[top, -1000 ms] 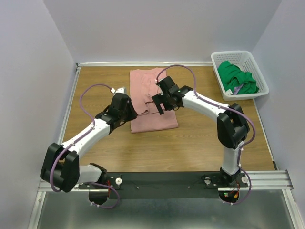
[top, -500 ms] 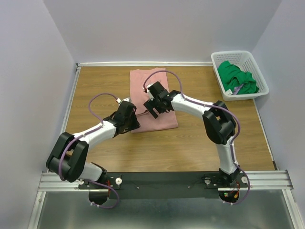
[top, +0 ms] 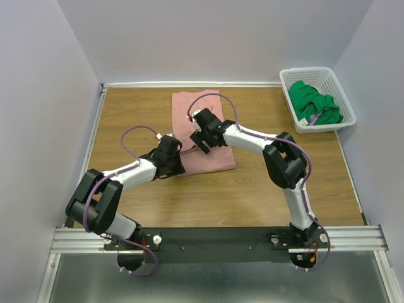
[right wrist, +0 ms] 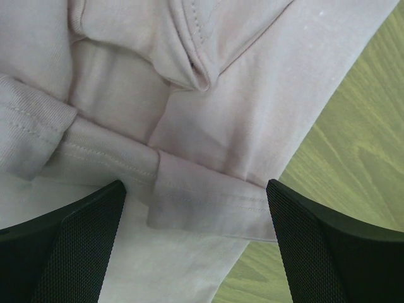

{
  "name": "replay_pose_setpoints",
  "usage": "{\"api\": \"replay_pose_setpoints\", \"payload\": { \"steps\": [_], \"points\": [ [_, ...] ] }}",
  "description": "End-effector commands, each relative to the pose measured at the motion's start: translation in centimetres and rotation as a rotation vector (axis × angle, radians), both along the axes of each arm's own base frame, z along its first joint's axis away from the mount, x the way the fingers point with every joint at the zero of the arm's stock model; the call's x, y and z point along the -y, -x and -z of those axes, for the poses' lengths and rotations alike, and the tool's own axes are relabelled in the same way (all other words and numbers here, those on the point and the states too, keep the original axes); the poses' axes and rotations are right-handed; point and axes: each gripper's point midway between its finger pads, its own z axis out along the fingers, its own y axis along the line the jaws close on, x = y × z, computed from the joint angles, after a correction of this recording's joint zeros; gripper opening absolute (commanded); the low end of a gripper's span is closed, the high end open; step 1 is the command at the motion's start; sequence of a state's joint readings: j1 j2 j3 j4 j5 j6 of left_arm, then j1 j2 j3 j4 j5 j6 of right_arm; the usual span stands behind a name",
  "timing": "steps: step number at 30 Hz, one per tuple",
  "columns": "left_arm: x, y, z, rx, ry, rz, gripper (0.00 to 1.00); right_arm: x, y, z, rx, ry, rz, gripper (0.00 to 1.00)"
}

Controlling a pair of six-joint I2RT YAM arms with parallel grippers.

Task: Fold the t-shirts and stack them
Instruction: Fold the tshirt

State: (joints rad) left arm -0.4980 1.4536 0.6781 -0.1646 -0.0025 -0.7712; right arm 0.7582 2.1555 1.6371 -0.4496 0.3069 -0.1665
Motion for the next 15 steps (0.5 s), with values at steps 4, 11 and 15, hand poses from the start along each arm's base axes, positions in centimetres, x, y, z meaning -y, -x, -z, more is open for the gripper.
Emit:
{"api": "replay_pose_setpoints", "payload": {
  "steps": [4,11,15],
  "points": [
    [0.1,0.4,0.1,-0.021,-0.007,0.025,0.25,-1.1,-3.0,-1.6,0.124,0.007,0.017,1.0],
    [0.2,0.5,0.0,-0.02,-0.006,0.036,0.24,-0.9,-6.2,-3.6,0.21,-0.028,0.103,1.0],
    [0.1,0.7,0.0,-0.024,-0.008,0.036,0.24,-0.7,-7.6,-3.6,0.224,-0.029,0.121,1.0]
  ]
}}
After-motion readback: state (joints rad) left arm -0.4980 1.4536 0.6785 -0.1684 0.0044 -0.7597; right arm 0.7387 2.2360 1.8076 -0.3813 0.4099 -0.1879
